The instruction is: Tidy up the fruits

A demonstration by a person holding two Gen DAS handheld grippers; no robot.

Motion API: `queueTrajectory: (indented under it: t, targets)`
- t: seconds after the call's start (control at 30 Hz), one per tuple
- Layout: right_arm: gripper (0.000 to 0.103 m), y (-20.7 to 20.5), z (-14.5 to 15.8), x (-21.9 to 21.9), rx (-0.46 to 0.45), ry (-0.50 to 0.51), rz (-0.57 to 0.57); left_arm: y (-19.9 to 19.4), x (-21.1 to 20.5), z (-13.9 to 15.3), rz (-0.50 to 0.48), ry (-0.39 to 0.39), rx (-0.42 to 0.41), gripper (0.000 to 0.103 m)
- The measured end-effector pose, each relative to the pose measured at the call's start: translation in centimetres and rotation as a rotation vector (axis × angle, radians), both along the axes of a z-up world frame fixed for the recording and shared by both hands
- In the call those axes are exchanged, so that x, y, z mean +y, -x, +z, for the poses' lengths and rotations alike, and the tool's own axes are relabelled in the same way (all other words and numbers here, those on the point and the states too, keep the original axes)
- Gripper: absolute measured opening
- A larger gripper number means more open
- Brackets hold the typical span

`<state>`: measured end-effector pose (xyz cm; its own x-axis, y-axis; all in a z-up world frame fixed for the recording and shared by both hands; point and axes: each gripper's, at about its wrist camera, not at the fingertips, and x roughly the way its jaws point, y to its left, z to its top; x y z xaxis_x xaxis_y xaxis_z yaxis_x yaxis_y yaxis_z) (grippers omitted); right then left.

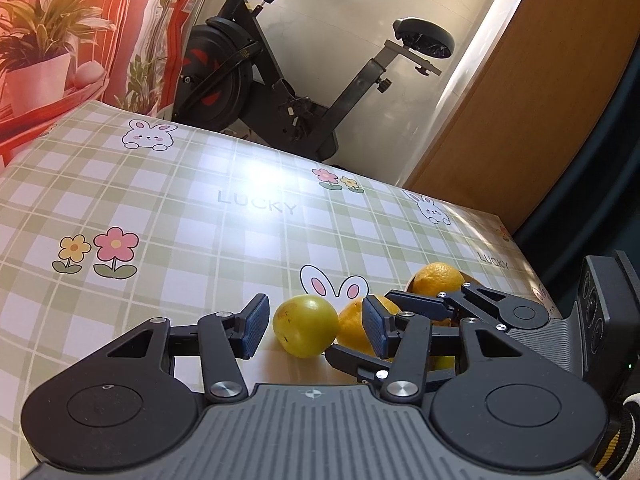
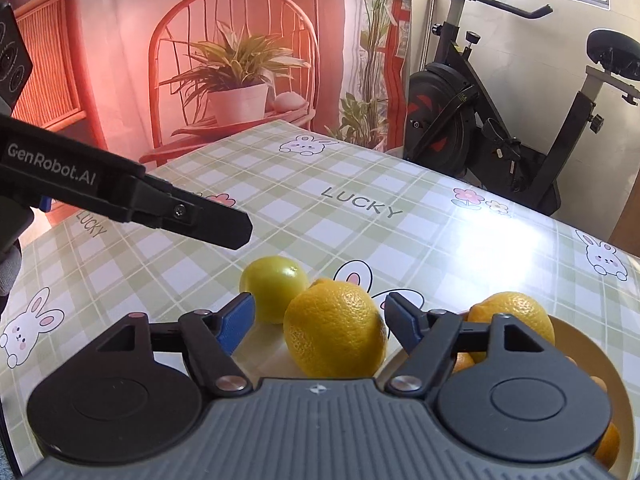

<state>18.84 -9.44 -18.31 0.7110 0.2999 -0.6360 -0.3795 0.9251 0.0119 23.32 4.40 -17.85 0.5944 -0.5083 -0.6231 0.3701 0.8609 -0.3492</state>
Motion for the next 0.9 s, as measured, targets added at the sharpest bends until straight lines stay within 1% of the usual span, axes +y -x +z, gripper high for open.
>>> queueTrajectory:
  t: [0.17, 0.27, 0.33, 0.4, 0.47, 0.57, 0.63, 0.67, 0.9]
  targets:
    - [0.076, -0.5, -1.1, 0.2, 0.044, 0.043, 0.003, 0.1, -0.2, -0.3, -0.011, 0.016, 0.011, 0.054]
    - [0.077, 0.3, -1.2, 0.3, 0.035, 0.057, 0.011, 0.1, -0.4, -0.6, -0.024, 0.008, 0.018, 0.054]
    - [0.077, 0.8, -1.0, 0.3, 0.032, 0.046, 0.008, 0.3, -0.6, -0.9, -0.034, 0.009, 0.029, 0.054]
    - [0.076, 1.3, -0.8, 0.1, 0.033, 0.021, 0.009, 0.3, -0.6, -1.3, -0.033, 0.046, 0.058, 0.054]
    - [0.074, 1.9, -0.8, 0.0, 0.04, 0.003, 0.018, 0.4, -0.8, -1.8, -0.037, 0.065, 0.077, 0.054]
    - [0.068, 2.8, -1.0, 0.3, 0.047, -0.005, 0.037, 0.5, -1.5, -2.3, -0.045, 0.047, 0.081, 0.054]
    - [0.057, 3.1, -1.2, 0.4, 0.058, -0.013, 0.051, 0.6, -1.8, -2.5, -0.041, 0.032, 0.084, 0.056]
    - [0.055, 3.3, -1.3, 0.5, 0.068, -0.02, 0.062, 0.6, -1.8, -2.7, -0.04, 0.029, 0.083, 0.056]
    - [0.054, 3.3, -1.4, 0.7, 0.066, -0.028, 0.062, 0.1, -1.8, -3.4, -0.041, 0.05, 0.099, 0.056]
